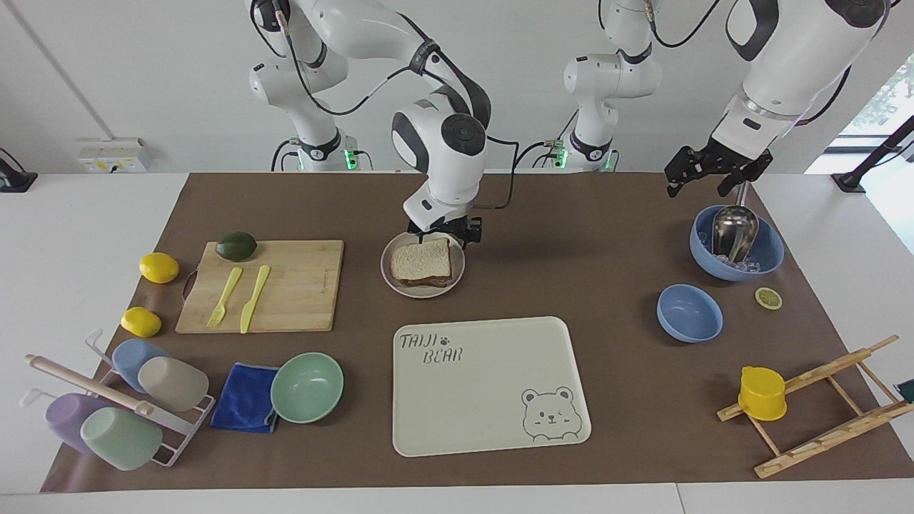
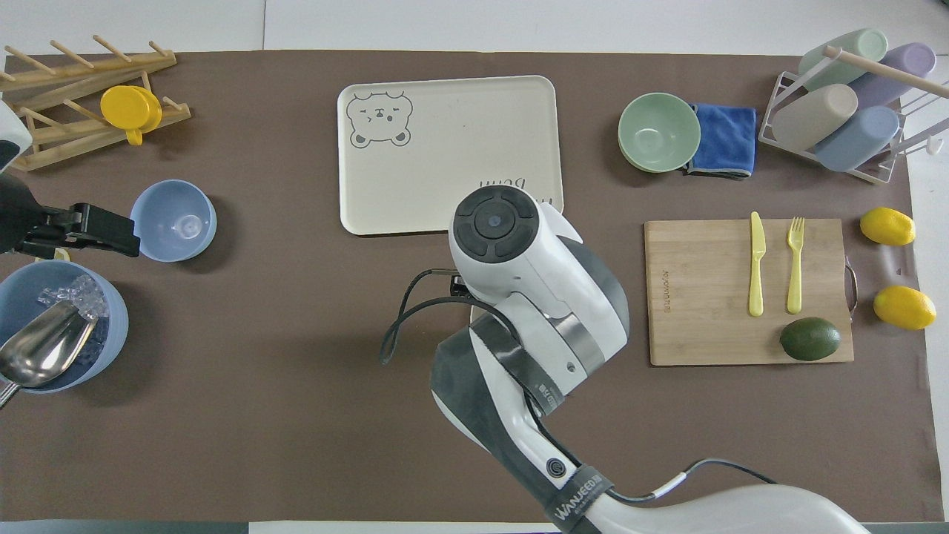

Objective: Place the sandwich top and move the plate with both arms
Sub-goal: 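Release the bread and raise the right gripper off the sandwich, then withdraw the right gripper while the left gripper reaches toward the plate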

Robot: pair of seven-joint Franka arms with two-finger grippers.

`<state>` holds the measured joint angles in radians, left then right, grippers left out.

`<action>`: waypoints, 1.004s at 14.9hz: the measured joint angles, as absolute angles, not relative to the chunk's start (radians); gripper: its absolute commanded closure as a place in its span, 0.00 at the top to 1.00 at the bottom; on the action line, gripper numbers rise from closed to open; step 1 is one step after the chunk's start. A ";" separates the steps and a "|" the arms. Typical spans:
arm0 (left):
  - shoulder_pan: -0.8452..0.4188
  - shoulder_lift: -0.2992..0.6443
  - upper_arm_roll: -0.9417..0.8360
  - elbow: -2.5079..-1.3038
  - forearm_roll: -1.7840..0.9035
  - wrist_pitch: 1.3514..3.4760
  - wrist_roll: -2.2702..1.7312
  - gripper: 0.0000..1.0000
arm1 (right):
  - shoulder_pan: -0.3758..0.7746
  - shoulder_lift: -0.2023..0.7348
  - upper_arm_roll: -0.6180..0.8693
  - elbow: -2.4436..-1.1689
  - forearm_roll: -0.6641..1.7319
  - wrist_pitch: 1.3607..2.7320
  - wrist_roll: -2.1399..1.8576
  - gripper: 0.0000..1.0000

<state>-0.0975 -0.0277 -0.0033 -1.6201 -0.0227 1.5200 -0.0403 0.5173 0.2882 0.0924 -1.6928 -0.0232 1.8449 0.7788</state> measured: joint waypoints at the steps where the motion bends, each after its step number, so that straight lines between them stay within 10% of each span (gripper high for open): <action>1: -0.098 -0.031 -0.004 -1.631 -0.023 1.532 -0.040 1.00 | 0.485 0.265 0.092 -1.693 -0.012 1.842 0.769 1.00; 10: -0.202 -0.108 -0.021 -2.003 -0.230 1.884 -0.054 1.00 | 0.055 0.072 0.084 -1.692 0.037 1.626 0.397 1.00; 15: -0.434 -0.032 -0.028 -2.145 -0.278 2.218 -0.224 1.00 | 0.008 0.006 0.008 -1.696 0.037 1.513 0.194 1.00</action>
